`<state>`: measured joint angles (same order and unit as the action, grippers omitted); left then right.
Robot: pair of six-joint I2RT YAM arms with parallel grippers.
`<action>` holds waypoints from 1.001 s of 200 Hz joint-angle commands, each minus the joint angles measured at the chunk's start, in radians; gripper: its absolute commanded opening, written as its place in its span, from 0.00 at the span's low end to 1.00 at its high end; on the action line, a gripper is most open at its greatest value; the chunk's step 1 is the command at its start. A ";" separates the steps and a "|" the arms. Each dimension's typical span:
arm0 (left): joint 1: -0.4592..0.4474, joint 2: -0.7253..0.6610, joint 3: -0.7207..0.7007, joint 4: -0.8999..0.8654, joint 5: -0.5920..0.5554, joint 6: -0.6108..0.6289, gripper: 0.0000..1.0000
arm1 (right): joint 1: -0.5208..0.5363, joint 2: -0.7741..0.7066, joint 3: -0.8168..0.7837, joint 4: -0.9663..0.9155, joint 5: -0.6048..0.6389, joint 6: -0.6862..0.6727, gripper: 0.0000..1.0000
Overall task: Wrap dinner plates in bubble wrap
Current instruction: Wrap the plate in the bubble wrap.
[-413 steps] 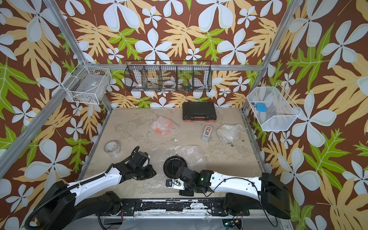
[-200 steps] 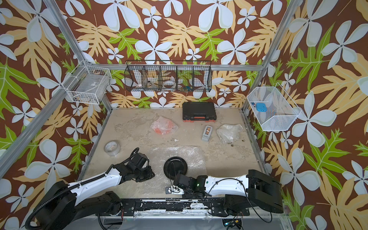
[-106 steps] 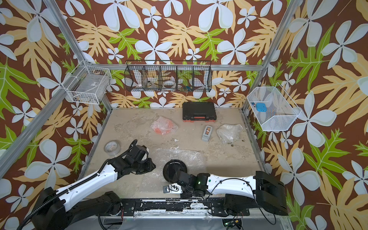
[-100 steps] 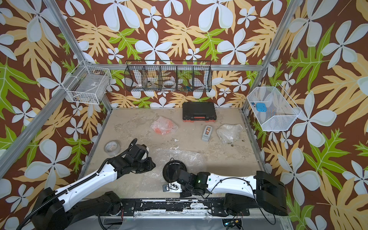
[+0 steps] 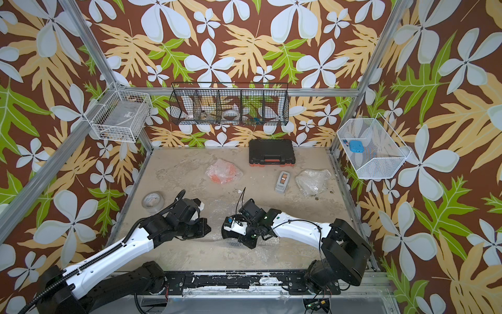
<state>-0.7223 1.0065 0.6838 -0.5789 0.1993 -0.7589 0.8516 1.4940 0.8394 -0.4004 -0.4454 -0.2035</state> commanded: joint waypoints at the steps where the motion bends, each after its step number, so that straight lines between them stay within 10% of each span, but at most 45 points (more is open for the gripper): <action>1: -0.058 0.009 -0.003 0.058 0.040 -0.055 0.07 | -0.051 0.019 -0.002 0.030 -0.125 0.133 0.00; 163: -0.130 0.513 0.089 0.378 0.025 -0.013 0.03 | -0.180 0.077 0.033 0.061 -0.217 0.345 0.00; 200: -0.088 0.548 0.099 0.411 0.051 0.004 0.03 | -0.181 -0.043 0.053 -0.004 0.014 0.460 0.39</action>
<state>-0.8318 1.5394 0.7727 -0.2089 0.2413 -0.7799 0.6704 1.5249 0.8772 -0.3523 -0.6182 0.1589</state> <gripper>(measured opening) 0.050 0.341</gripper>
